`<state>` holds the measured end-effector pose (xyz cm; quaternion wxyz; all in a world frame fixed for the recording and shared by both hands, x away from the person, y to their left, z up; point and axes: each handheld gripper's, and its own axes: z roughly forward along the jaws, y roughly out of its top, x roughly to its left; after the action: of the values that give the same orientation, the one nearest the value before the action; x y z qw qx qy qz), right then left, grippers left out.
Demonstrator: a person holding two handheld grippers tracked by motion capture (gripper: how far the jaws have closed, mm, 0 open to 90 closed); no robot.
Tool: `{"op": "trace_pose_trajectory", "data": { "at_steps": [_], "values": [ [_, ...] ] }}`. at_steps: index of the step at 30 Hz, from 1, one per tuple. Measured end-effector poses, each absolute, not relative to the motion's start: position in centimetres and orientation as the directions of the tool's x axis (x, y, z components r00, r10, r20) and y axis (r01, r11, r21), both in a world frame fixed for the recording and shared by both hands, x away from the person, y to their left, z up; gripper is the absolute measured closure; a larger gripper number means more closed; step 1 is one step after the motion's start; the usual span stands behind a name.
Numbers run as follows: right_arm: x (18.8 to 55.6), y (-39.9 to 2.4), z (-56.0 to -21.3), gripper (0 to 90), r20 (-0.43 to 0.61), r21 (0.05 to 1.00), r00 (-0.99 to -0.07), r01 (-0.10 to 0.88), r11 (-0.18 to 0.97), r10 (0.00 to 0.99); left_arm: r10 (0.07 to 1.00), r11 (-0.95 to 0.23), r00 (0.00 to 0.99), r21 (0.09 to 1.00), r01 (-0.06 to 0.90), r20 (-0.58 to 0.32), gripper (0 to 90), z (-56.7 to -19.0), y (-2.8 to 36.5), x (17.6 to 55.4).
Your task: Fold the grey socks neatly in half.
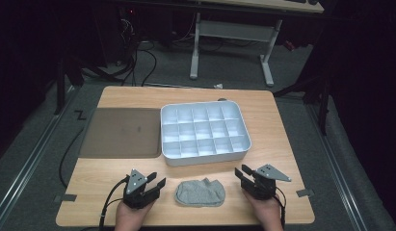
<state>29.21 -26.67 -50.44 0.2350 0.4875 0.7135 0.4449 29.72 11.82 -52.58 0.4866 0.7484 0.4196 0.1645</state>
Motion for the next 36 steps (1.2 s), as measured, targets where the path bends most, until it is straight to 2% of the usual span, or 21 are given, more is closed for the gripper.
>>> {"op": "trace_pose_trajectory", "data": {
  "at_steps": [8,16,18,20,25,29,34,36],
  "values": [
    [28.2,-25.1,-50.3,62.3,0.130,0.842,-0.489,0.514,0.165,0.862,0.740,-0.177,0.639,0.855,0.488,-0.211,55.9,-52.2,9.3,29.8],
    [27.0,-23.5,-51.3,61.3,0.130,0.802,-0.527,0.554,0.223,0.840,0.694,-0.246,0.692,0.837,0.488,-0.200,57.2,-52.9,8.1,28.4],
    [26.8,-23.1,-51.6,60.8,0.136,0.791,-0.534,0.566,0.233,0.835,0.685,-0.266,0.702,0.831,0.489,-0.194,58.9,-53.0,8.0,28.3],
    [26.8,-22.8,-51.8,60.0,0.150,0.778,-0.529,0.584,0.230,0.835,0.680,-0.280,0.707,0.824,0.493,-0.192,64.2,-53.1,8.0,28.2],
    [26.5,-22.0,-52.6,53.7,0.146,0.740,-0.530,0.619,0.264,0.835,0.688,-0.334,0.709,0.799,0.500,-0.156,70.3,-53.5,7.7,28.0],
    [26.4,-21.8,-52.9,52.0,0.133,0.728,-0.541,0.622,0.288,0.831,0.699,-0.353,0.702,0.789,0.503,-0.135,73.2,-53.5,7.7,27.7],
    [26.2,-21.4,-52.9,53.4,0.119,0.724,-0.565,0.612,0.318,0.816,0.706,-0.344,0.693,0.785,0.515,-0.146,76.3,-53.6,8.0,27.6],
    [26.1,-21.3,-53.0,57.2,0.122,0.725,-0.574,0.609,0.322,0.810,0.710,-0.344,0.690,0.785,0.515,-0.142,77.2,-53.6,8.1,27.6]
  ]
}}
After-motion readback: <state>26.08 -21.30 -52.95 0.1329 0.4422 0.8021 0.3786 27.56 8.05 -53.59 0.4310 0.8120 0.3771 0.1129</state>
